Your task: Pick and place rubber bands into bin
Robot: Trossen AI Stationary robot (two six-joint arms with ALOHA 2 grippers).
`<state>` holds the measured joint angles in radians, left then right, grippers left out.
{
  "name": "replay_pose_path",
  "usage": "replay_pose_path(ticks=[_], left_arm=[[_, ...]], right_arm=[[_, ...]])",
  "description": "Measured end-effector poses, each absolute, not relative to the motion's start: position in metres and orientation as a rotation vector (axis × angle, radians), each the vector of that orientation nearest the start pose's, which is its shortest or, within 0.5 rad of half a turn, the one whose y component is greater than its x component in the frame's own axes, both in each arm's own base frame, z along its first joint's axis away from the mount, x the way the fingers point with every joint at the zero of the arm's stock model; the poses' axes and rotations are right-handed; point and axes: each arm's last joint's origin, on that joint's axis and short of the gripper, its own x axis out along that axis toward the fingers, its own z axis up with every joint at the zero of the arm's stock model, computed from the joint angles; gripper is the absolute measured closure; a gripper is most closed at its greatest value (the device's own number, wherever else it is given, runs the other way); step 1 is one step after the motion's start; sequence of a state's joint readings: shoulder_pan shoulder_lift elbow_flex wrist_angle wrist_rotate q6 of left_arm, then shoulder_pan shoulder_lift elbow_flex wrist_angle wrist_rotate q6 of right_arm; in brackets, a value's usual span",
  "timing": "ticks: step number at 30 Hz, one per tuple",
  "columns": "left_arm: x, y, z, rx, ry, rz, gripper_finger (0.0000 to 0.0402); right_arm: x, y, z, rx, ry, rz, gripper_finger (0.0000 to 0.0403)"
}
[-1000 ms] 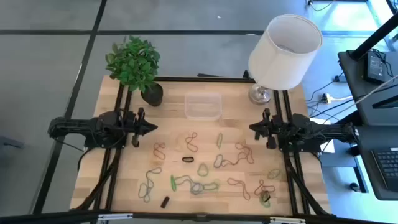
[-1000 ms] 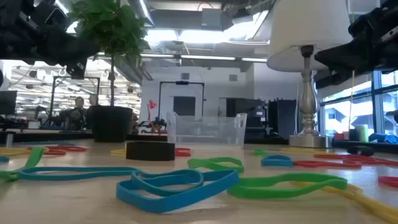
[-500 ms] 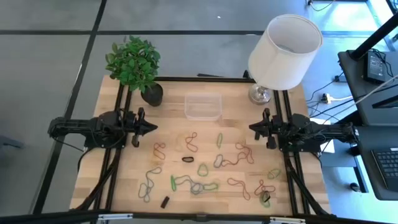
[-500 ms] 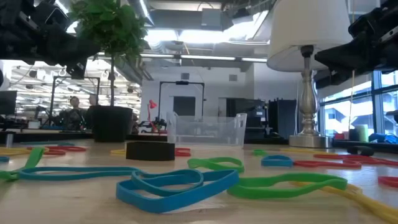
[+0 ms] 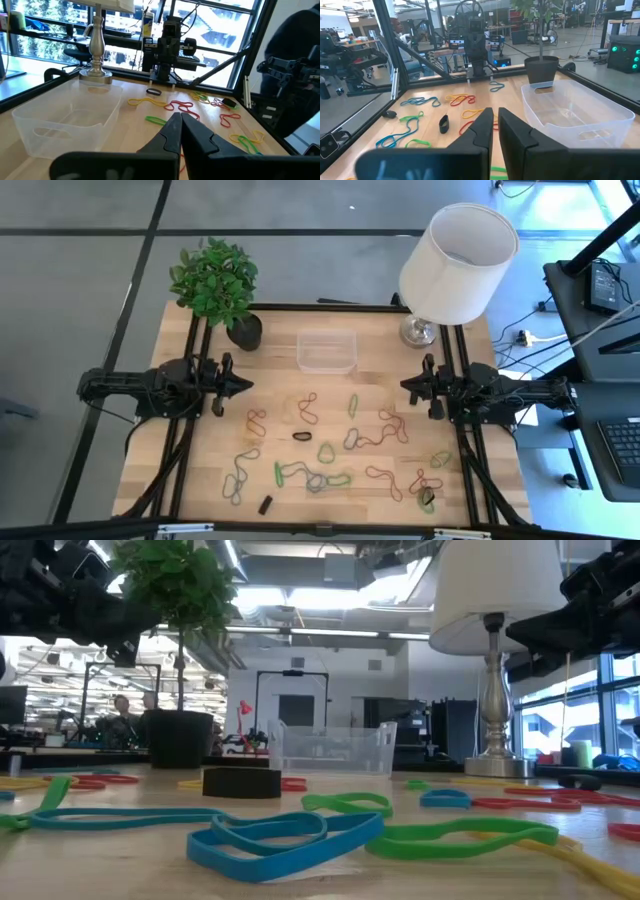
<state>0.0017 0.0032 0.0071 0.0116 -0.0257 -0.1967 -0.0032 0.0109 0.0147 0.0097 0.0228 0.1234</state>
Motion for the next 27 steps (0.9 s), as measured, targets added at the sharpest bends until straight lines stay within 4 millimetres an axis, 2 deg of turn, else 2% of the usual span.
replay_pose_path(ticks=[23, 27], left_arm=[[0.0974, 0.0009, 0.1668, -0.197, -0.018, 0.026, 0.0398], [0.0975, 0.0009, 0.1668, -0.197, -0.018, 0.026, 0.0398]], right_arm=[[0.0974, -0.001, 0.1703, 0.151, -0.033, -0.024, 0.037], [0.0973, -0.0009, 0.1736, 0.153, -0.067, -0.021, 0.0384]])
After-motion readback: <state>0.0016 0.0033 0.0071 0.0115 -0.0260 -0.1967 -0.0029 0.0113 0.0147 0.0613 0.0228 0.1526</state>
